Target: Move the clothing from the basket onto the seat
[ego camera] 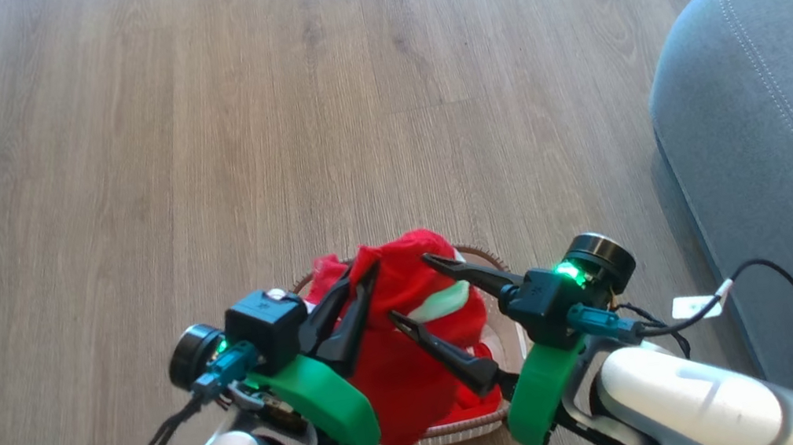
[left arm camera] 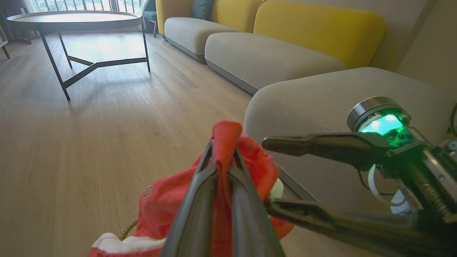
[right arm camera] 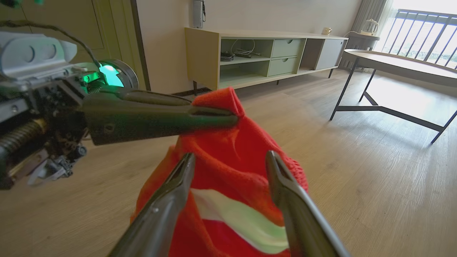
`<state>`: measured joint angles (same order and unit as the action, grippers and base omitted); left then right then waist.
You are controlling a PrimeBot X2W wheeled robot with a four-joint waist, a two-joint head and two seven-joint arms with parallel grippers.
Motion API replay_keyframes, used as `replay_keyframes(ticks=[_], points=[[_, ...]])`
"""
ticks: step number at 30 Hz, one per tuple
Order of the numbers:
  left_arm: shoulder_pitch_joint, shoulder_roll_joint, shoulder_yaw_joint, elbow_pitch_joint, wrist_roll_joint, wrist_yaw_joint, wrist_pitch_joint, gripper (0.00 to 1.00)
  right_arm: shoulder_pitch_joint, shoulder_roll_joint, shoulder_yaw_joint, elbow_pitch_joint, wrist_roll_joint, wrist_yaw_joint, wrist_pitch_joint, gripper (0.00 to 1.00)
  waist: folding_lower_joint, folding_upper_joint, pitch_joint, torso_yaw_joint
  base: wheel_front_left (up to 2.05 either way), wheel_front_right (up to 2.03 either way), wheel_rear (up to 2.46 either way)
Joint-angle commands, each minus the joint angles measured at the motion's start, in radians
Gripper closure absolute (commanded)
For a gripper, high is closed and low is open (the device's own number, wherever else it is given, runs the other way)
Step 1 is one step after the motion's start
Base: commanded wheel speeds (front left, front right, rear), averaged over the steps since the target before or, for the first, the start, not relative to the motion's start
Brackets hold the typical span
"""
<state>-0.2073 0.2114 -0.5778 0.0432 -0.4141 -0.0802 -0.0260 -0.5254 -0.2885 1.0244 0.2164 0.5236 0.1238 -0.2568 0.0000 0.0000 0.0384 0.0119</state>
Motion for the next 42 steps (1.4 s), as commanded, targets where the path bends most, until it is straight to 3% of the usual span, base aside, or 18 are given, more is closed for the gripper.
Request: replay_keyframes(ticks=[1, 13, 14, 15, 16, 24, 25, 27, 28, 30, 31, 42], points=[[-0.059, -0.005, 0.026, -0.042, 0.006, -0.006, 0.003, 1.00, -0.026, 0.006, -0.003, -0.019, 0.012, 0.007, -0.005, 0.00, 0.0000, 0.0000, -0.002, -0.001, 0.00, 0.00, 0.00], [-0.057, -0.036, -0.043, -0.093, -0.028, -0.020, 0.042, 1.00, -0.019, 0.007, 0.009, -0.004, 0.039, 0.007, -0.005, 0.00, 0.0000, 0.0000, -0.004, -0.002, 0.00, 0.00, 0.00], [-0.057, -0.037, -0.045, -0.096, -0.031, -0.021, 0.044, 1.00, -0.019, 0.007, 0.011, -0.001, 0.045, 0.007, -0.005, 0.42, 0.0000, 0.0000, -0.003, -0.003, 0.00, 0.00, 0.00], [-0.057, -0.037, -0.046, -0.098, -0.032, -0.021, 0.045, 1.00, -0.021, 0.007, 0.014, 0.003, 0.050, 0.007, -0.005, 0.67, 0.0000, 0.0000, -0.003, -0.003, 0.00, 0.00, 0.00], [-0.058, -0.036, -0.047, -0.099, -0.032, -0.021, 0.046, 1.00, -0.022, 0.007, 0.015, 0.005, 0.054, 0.007, -0.005, 1.00, 0.0000, 0.0000, -0.003, -0.004, 0.00, 0.00, 0.00], [-0.058, -0.027, -0.046, -0.097, -0.032, -0.015, 0.044, 1.00, -0.026, 0.002, 0.020, 0.017, 0.080, 0.007, -0.005, 1.00, 0.0000, 0.0000, -0.001, -0.011, 0.00, 0.00, 0.00], [-0.059, -0.025, -0.046, -0.096, -0.028, -0.012, 0.041, 0.93, -0.026, 0.001, 0.017, 0.016, 0.082, 0.007, -0.005, 1.00, 0.0000, 0.0000, 0.000, -0.013, 0.00, 0.00, 0.00], [-0.060, -0.023, -0.046, -0.094, -0.023, -0.009, 0.035, 0.63, -0.026, -0.002, 0.010, 0.011, 0.086, 0.007, -0.005, 1.00, 0.0000, 0.0000, 0.002, -0.018, 0.00, 0.00, 0.00], [-0.061, -0.021, -0.046, -0.092, -0.019, -0.007, 0.032, 0.54, -0.026, -0.005, 0.005, 0.008, 0.088, 0.007, -0.005, 1.00, 0.0000, 0.0000, 0.004, -0.021, 0.00, 0.00, 0.00], [-0.062, -0.019, -0.045, -0.088, -0.014, -0.003, 0.025, 0.14, -0.026, -0.010, -0.008, 0.002, 0.089, 0.007, -0.005, 1.00, 0.0000, 0.0000, 0.007, -0.031, 0.00, 0.00, 0.00], [-0.061, -0.018, -0.044, -0.086, -0.012, -0.001, 0.021, 0.01, -0.025, -0.013, -0.014, -0.001, 0.090, 0.007, -0.005, 1.00, 0.0000, 0.0000, 0.007, -0.037, 0.00, 0.00, 0.00], [-0.062, -0.006, -0.041, -0.051, -0.001, 0.015, -0.008, 0.00, 0.001, -0.085, -0.114, -0.037, 0.079, 0.007, -0.005, 1.00, 0.0000, 0.0000, 0.025, -0.137, 0.00, 0.00, 0.00]])
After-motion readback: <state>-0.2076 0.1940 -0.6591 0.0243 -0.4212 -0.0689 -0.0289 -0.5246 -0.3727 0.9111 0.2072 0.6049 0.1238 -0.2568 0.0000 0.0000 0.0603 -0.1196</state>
